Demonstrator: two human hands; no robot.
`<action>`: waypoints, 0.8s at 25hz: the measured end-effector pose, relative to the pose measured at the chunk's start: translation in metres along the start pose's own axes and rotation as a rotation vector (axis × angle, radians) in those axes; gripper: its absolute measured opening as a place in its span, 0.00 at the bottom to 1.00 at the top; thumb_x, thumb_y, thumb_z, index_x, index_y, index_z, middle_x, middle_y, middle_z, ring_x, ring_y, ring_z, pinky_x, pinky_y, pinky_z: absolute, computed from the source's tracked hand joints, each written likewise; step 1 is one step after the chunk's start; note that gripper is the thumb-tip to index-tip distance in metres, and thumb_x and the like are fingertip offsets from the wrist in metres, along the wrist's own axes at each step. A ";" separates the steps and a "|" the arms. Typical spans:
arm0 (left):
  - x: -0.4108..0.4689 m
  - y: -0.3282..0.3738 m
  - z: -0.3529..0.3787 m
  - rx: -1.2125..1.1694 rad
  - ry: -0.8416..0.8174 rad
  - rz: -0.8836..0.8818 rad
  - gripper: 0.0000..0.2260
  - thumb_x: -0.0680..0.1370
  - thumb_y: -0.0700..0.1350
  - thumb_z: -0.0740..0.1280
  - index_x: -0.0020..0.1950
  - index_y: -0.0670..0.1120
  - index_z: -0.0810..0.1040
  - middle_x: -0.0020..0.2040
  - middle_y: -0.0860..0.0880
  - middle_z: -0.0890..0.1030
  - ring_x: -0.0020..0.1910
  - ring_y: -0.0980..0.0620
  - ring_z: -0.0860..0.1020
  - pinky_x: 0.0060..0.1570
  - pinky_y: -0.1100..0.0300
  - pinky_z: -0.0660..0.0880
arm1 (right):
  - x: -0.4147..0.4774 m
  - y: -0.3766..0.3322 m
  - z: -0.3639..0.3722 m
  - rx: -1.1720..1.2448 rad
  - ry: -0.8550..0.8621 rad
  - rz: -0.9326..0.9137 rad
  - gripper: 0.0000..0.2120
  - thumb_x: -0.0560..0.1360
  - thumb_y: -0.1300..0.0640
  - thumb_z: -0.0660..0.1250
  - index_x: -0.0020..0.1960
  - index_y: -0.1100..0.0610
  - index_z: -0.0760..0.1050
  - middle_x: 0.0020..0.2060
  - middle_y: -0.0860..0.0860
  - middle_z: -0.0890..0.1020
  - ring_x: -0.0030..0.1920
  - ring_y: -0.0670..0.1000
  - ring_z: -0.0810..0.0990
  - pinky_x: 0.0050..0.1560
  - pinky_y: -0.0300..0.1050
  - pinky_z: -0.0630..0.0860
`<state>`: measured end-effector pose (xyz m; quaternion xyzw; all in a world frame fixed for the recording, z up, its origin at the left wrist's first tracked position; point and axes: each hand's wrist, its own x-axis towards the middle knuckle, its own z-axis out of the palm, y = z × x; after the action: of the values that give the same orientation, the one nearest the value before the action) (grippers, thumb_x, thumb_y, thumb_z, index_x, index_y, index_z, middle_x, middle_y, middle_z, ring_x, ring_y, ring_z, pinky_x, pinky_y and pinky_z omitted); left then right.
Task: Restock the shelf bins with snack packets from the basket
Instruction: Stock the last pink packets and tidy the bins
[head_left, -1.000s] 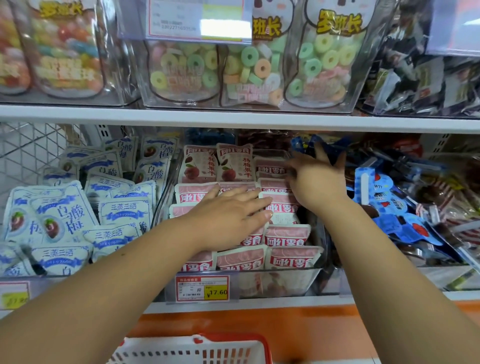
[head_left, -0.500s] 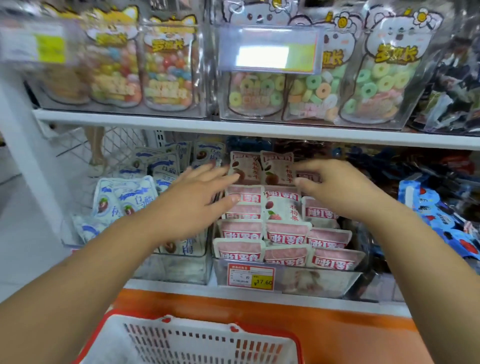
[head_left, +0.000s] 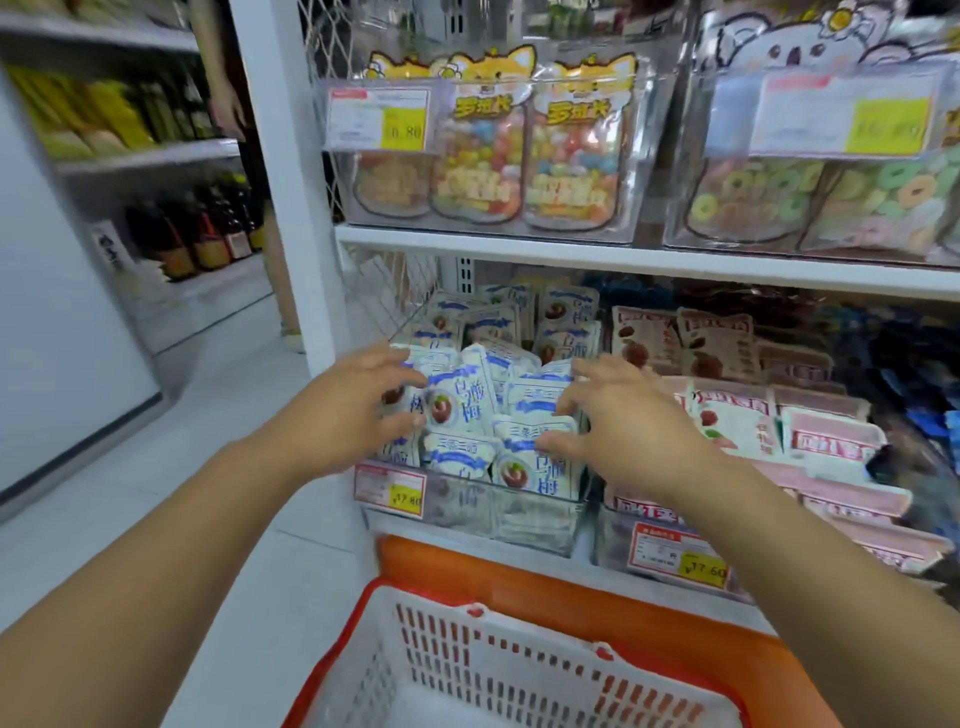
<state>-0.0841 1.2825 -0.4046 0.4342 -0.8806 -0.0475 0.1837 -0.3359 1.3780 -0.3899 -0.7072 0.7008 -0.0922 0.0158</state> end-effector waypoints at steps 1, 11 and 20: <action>-0.002 -0.001 0.004 0.004 -0.013 0.030 0.21 0.75 0.53 0.72 0.67 0.54 0.77 0.76 0.49 0.65 0.76 0.51 0.58 0.71 0.63 0.52 | 0.002 -0.002 0.003 -0.017 -0.014 0.014 0.22 0.75 0.37 0.64 0.63 0.48 0.76 0.76 0.48 0.61 0.77 0.50 0.52 0.75 0.55 0.51; 0.011 0.004 0.019 -0.122 -0.116 -0.016 0.09 0.73 0.44 0.74 0.38 0.55 0.77 0.72 0.58 0.69 0.71 0.59 0.66 0.66 0.68 0.58 | 0.017 0.000 -0.011 0.285 0.159 0.106 0.16 0.76 0.41 0.65 0.60 0.47 0.78 0.59 0.45 0.80 0.61 0.51 0.76 0.62 0.51 0.72; 0.016 0.013 0.030 -0.138 -0.168 0.053 0.08 0.69 0.55 0.76 0.44 0.58 0.80 0.76 0.63 0.58 0.74 0.63 0.56 0.73 0.57 0.57 | 0.048 0.013 0.018 0.180 0.153 0.164 0.19 0.82 0.48 0.55 0.72 0.48 0.67 0.66 0.53 0.76 0.69 0.58 0.66 0.66 0.54 0.65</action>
<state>-0.1136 1.2760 -0.4245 0.3915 -0.8987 -0.1396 0.1400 -0.3457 1.3282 -0.4040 -0.6340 0.7444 -0.2067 0.0331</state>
